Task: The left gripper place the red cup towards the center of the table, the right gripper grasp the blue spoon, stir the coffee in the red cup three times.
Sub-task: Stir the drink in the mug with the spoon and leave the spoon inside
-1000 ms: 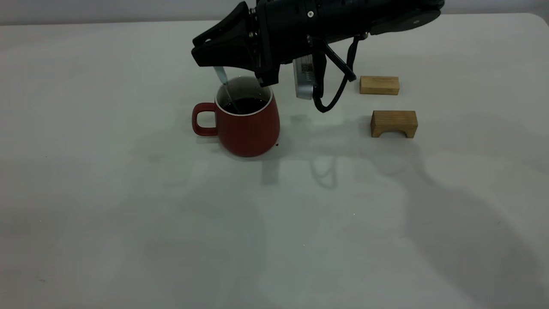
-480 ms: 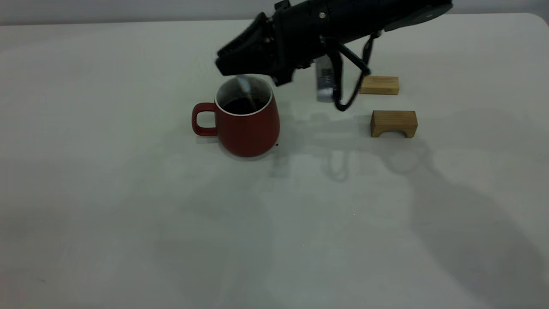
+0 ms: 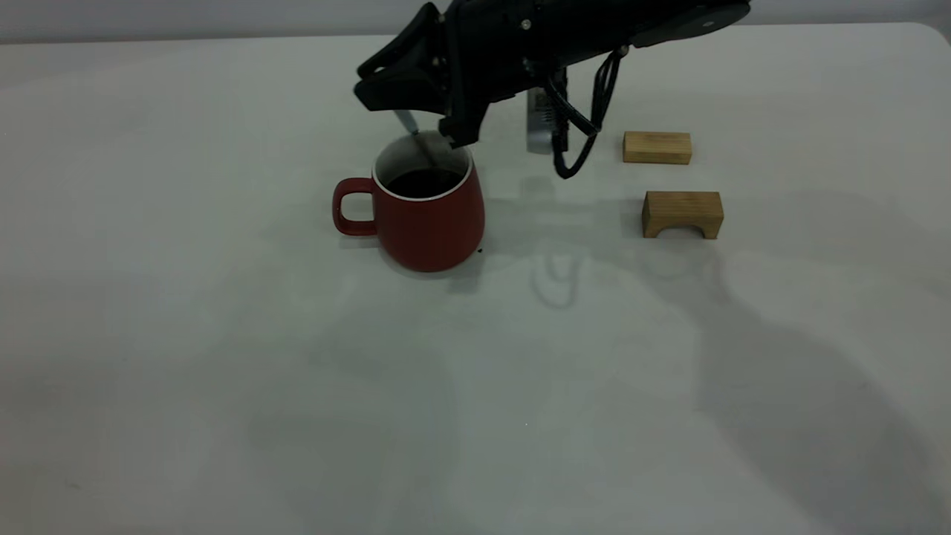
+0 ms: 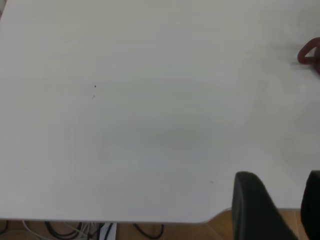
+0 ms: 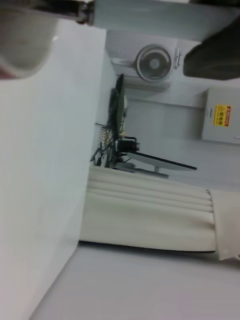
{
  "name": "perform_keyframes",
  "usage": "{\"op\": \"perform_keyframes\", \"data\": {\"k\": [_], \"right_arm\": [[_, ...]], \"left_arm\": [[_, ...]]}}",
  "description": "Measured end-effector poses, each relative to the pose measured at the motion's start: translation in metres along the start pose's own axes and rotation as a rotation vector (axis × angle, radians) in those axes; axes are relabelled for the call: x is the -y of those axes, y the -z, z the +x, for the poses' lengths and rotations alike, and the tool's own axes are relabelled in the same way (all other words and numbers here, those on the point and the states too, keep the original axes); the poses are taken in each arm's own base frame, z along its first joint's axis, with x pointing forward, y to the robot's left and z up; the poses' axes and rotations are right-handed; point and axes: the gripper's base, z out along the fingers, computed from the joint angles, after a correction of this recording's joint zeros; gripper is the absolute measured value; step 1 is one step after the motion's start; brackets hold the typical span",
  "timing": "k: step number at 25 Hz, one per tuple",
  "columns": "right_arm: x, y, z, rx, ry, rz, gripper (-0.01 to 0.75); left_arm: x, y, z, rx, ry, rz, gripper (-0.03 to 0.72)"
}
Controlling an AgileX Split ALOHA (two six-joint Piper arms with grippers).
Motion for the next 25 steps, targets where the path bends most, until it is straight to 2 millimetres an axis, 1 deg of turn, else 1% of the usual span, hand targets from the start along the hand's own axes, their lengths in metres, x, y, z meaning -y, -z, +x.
{"op": "perform_keyframes", "data": {"k": [2, 5, 8, 10, 13, 16, 18, 21, 25], "right_arm": [[-0.001, 0.003, -0.003, 0.008, -0.04, 0.009, 0.136], [-0.001, 0.006, -0.004, 0.005, -0.159, 0.033, 0.136], [0.003, 0.002, 0.0, -0.013, -0.237, 0.053, 0.136], [0.007, -0.004, 0.007, -0.035, -0.237, 0.05, 0.136], [0.007, -0.009, 0.013, -0.058, -0.124, 0.037, 0.136], [0.005, -0.009, 0.013, -0.043, 0.035, 0.018, 0.136], [0.003, -0.007, 0.009, -0.027, 0.082, 0.011, 0.136], [0.003, -0.002, 0.003, -0.005, 0.043, 0.033, 0.136], [0.006, -0.001, 0.002, -0.005, -0.124, 0.074, 0.135]], "left_arm": [[0.0, 0.0, 0.0, 0.0, 0.0, 0.0, 0.31], [0.0, 0.0, 0.0, 0.0, 0.0, 0.0, 0.31], [0.0, 0.0, 0.0, 0.0, 0.0, 0.0, 0.31], [0.0, 0.0, 0.0, 0.0, 0.0, 0.0, 0.31], [0.0, 0.0, 0.0, 0.0, 0.0, 0.0, 0.31], [0.0, 0.0, 0.0, 0.0, 0.0, 0.0, 0.31], [0.0, 0.0, 0.0, 0.0, 0.0, 0.0, 0.31], [0.0, 0.0, 0.0, 0.0, 0.0, 0.0, 0.31], [0.0, 0.0, 0.0, 0.0, 0.0, 0.0, 0.31]]}}
